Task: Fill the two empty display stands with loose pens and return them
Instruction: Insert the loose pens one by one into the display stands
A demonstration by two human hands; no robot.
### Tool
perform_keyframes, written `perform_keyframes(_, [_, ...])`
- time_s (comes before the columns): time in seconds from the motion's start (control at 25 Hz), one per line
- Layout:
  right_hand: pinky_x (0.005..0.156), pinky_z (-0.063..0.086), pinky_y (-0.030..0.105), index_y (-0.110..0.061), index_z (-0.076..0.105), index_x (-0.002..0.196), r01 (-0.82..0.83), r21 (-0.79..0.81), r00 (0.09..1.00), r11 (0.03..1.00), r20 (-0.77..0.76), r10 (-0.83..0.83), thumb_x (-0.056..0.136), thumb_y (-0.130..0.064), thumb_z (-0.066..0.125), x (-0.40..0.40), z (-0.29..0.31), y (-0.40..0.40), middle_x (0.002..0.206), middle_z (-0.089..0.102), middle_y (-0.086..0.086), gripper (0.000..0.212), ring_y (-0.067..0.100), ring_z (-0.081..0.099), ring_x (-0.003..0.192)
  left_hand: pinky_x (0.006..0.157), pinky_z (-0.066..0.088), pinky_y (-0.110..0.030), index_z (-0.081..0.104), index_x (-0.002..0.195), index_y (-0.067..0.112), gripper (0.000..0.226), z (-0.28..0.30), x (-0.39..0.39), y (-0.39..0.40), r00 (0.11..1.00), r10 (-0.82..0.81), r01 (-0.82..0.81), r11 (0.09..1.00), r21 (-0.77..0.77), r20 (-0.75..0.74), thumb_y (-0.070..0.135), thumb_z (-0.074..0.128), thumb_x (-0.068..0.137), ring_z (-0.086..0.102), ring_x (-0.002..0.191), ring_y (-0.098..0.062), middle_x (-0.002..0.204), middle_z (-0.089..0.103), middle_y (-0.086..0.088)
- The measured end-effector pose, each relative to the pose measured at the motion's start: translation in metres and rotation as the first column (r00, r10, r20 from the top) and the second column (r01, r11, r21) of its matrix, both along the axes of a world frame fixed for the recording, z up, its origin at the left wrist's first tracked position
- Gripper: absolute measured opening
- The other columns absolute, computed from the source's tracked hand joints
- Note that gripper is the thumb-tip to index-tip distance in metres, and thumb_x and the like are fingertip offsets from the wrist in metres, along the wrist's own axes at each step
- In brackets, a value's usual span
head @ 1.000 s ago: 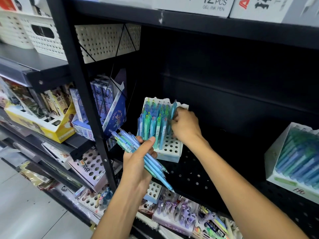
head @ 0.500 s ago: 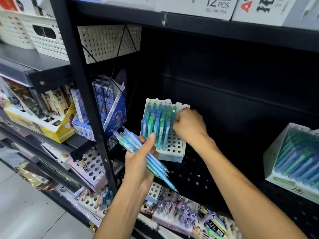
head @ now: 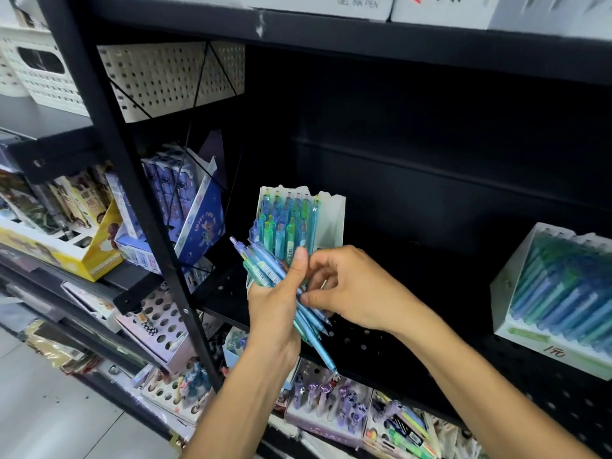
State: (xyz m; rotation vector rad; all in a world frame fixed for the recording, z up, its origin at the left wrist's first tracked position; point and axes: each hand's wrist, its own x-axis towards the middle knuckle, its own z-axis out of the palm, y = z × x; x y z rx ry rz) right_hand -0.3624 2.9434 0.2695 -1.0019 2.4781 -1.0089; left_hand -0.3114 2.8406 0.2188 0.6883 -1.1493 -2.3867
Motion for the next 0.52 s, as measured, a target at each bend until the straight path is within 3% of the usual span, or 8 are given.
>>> perform_keyframes(0.12, [0.049, 0.041, 0.016, -0.023, 0.064, 0.070, 0.027, 0.196, 0.982, 0.980, -0.187, 0.010, 0.076, -0.021, 0.074, 0.002, 0.006, 0.003, 0.067, 0.066, -0.007, 0.012, 0.004, 0.056, 0.053, 0.063, 0.058, -0.028, 0.068, 0.096, -0.004, 0.041, 0.001, 0.002, 0.002, 0.998, -0.059, 0.060, 0.997, -0.050, 0.007, 0.029, 0.080, 0.074, 0.072, 0.068, -0.018, 0.073, 0.073, -0.008])
perform_keyframes(0.24, [0.045, 0.039, 0.016, -0.020, 0.063, 0.063, 0.121, 0.271, 0.971, 0.955, -0.234, -0.057, 0.071, -0.021, 0.076, -0.008, 0.018, 0.009, 0.061, 0.062, -0.008, 0.015, 0.005, 0.054, 0.049, 0.046, 0.044, -0.021, 0.057, 0.083, 0.008, 0.030, 0.000, 0.004, -0.002, 0.994, -0.101, 0.099, 0.992, -0.083, -0.032, 0.019, 0.083, 0.070, 0.049, 0.046, -0.008, 0.057, 0.055, 0.003])
perform_keyframes(0.32, [0.051, 0.047, 0.021, -0.019, 0.066, 0.071, 0.258, 0.196, 0.941, 0.946, -0.275, -0.200, 0.071, -0.019, 0.077, -0.025, 0.022, 0.013, 0.068, 0.066, -0.007, 0.012, 0.009, 0.062, 0.059, 0.047, 0.040, -0.020, 0.049, 0.076, 0.016, 0.036, -0.001, 0.004, -0.009, 0.994, -0.090, 0.087, 0.995, -0.053, -0.059, 0.019, 0.084, 0.065, 0.040, 0.046, -0.008, 0.061, 0.049, 0.004])
perform_keyframes(0.44, [0.055, 0.058, 0.030, -0.017, 0.064, 0.082, 0.380, -0.127, 0.922, 0.916, -0.032, -0.387, 0.083, -0.009, 0.073, -0.051, 0.014, 0.003, 0.079, 0.071, 0.000, 0.012, 0.014, 0.070, 0.059, 0.053, 0.038, -0.024, 0.049, 0.076, 0.019, 0.034, -0.006, 0.006, -0.018, 0.998, -0.033, 0.033, 0.999, -0.004, -0.058, 0.022, 0.082, 0.065, 0.041, 0.046, -0.007, 0.058, 0.050, 0.008])
perform_keyframes(0.52, [0.046, 0.053, 0.024, -0.016, 0.062, 0.088, 0.412, -0.190, 0.911, 0.891, 0.056, -0.409, 0.091, -0.009, 0.068, -0.060, 0.005, -0.013, 0.086, 0.072, 0.002, 0.010, 0.013, 0.070, 0.054, 0.056, 0.039, -0.026, 0.054, 0.077, 0.019, 0.029, -0.009, 0.008, -0.020, 0.998, -0.012, 0.011, 1.000, -0.009, -0.055, 0.025, 0.081, 0.067, 0.042, 0.048, -0.008, 0.055, 0.051, 0.011])
